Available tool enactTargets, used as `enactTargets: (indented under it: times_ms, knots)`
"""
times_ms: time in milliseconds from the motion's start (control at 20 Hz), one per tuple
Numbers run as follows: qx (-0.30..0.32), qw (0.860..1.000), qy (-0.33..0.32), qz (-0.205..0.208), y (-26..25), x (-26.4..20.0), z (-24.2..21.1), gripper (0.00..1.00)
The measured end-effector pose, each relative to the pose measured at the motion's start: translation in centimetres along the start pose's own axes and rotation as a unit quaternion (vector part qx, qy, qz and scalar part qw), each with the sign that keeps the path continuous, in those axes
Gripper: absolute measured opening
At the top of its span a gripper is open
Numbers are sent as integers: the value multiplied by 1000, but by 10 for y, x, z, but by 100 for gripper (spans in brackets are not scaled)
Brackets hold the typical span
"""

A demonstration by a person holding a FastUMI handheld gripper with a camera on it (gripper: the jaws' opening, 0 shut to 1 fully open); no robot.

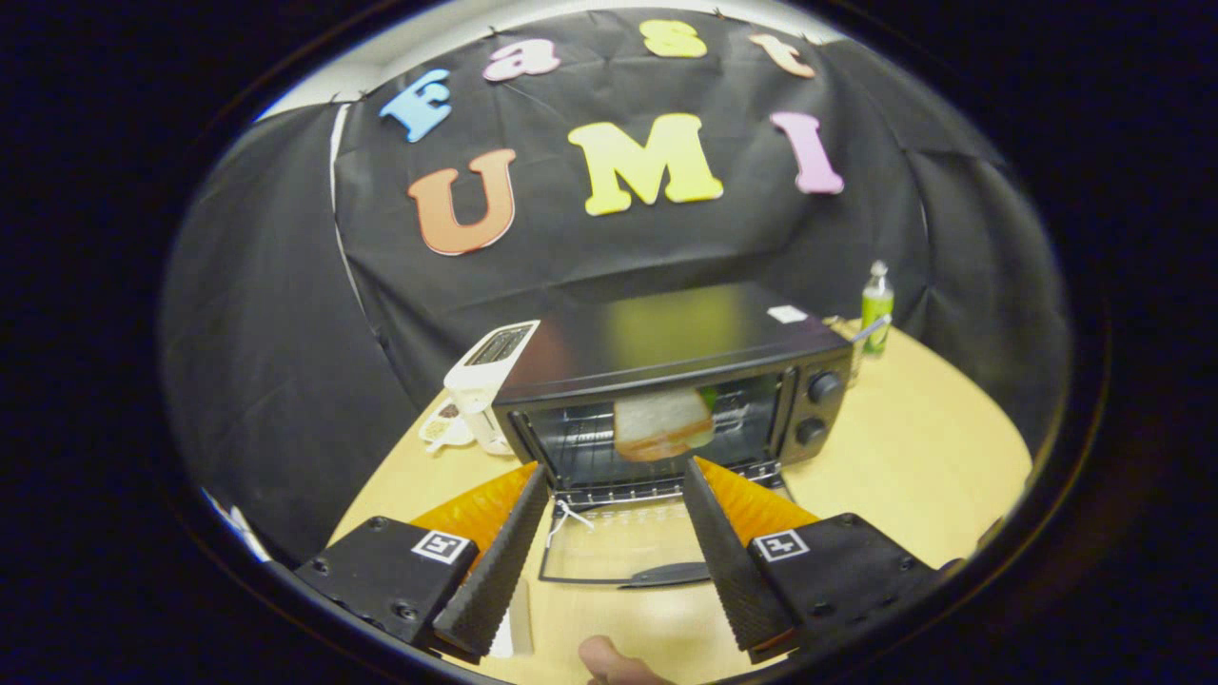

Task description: Open the toaster oven, put the food inside, and close the toaster oven door.

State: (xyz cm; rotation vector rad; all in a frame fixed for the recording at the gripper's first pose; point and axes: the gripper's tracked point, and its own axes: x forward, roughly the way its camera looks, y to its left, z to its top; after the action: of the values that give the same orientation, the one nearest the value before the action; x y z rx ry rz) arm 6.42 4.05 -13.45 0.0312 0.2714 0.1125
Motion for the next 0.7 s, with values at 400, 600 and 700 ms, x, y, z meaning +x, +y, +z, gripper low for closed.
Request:
enactTargets:
  times_ms: [400,600,700]
  knots:
    - [-45,993,-110,-20,10,-85,14,93]
    - [-60,989,-133,-39,4,-122,12,93]
    - [-62,986,-151,-36,5,-140,19,93]
